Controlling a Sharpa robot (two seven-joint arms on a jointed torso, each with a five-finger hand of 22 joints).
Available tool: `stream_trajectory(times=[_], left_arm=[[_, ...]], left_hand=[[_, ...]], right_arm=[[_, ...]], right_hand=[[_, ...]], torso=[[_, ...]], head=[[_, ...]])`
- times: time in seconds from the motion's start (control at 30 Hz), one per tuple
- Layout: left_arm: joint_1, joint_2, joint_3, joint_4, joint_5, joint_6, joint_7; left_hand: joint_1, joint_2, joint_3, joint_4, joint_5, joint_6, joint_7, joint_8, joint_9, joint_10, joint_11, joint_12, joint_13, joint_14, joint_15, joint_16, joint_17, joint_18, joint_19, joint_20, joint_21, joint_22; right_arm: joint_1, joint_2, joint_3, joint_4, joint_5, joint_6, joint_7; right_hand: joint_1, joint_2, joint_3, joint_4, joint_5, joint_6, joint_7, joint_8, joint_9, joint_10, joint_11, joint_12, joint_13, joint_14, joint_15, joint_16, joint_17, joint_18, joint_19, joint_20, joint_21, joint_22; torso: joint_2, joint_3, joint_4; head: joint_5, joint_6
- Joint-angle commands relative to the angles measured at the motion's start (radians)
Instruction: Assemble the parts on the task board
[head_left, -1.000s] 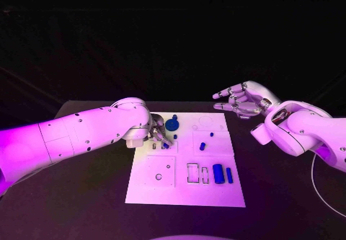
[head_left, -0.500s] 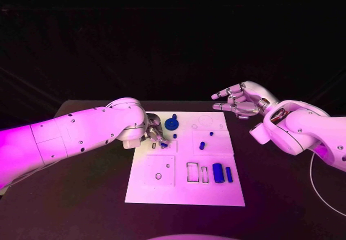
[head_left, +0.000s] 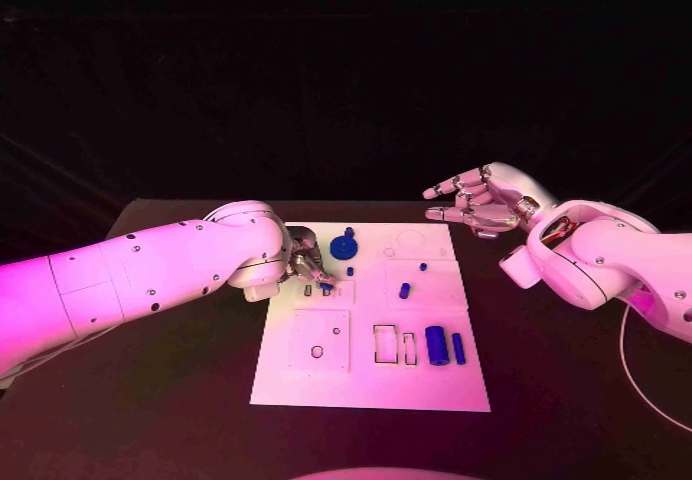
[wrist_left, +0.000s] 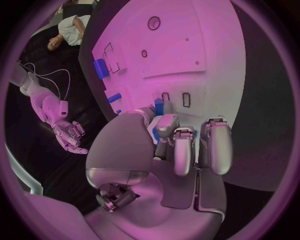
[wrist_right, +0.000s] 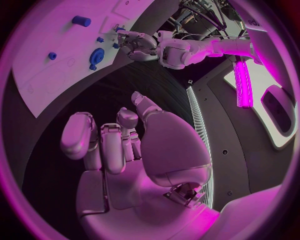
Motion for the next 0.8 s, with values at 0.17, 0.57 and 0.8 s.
stream_trajectory(times=[0.17,0.57,0.8], left_arm=[[-0.015,-0.002,0.000,0.001,-0.054,-0.021,0.011],[-0.022,-0.012,0.000,0.005,-0.064,0.053,0.005],[-0.023,-0.013,0.000,0.003,-0.070,0.077,0.003]], left_hand=[[-0.010,-0.004,0.159,-0.153,0.003,0.003,-0.004,0.006,0.002,0.007,-0.001,0.003,0.000,0.107,0.005,0.002,0.263,-0.008,0.007,0.007,-0.002,0.049],[-0.013,-0.006,0.163,-0.155,0.003,0.002,-0.004,0.006,0.003,0.008,-0.001,0.004,0.002,0.107,0.005,0.002,0.263,-0.007,0.005,0.007,-0.004,0.045],[-0.013,-0.006,0.164,-0.155,0.002,0.002,-0.004,0.006,0.004,0.008,-0.001,0.004,0.001,0.107,0.005,0.002,0.263,-0.007,0.005,0.007,-0.005,0.044]], right_arm=[[-0.001,-0.001,0.000,0.000,-0.004,0.010,-0.002],[-0.001,-0.001,0.000,0.000,-0.004,0.014,-0.002],[-0.001,-0.001,0.000,-0.002,-0.005,0.015,-0.002]], right_hand=[[-0.003,-0.003,0.001,0.003,0.004,0.003,0.004,0.004,-0.002,-0.008,-0.001,-0.005,-0.001,0.052,-0.003,-0.005,0.019,0.002,-0.007,0.001,-0.005,-0.001],[-0.006,-0.003,0.000,0.004,0.003,0.003,0.004,0.005,-0.002,-0.008,-0.001,-0.004,-0.001,0.052,-0.003,-0.005,0.020,0.002,-0.007,0.001,-0.005,-0.001],[-0.006,-0.003,0.000,0.004,0.003,0.003,0.004,0.005,-0.002,-0.008,-0.001,-0.004,-0.001,0.052,-0.003,-0.005,0.020,0.002,-0.007,0.001,-0.005,-0.001]], torso=[[0.000,-0.0002,-0.0007],[0.000,-0.0002,-0.0012],[0.000,-0.0003,-0.0015]], head=[[0.001,-0.002],[0.001,-0.005],[0.002,-0.006]])
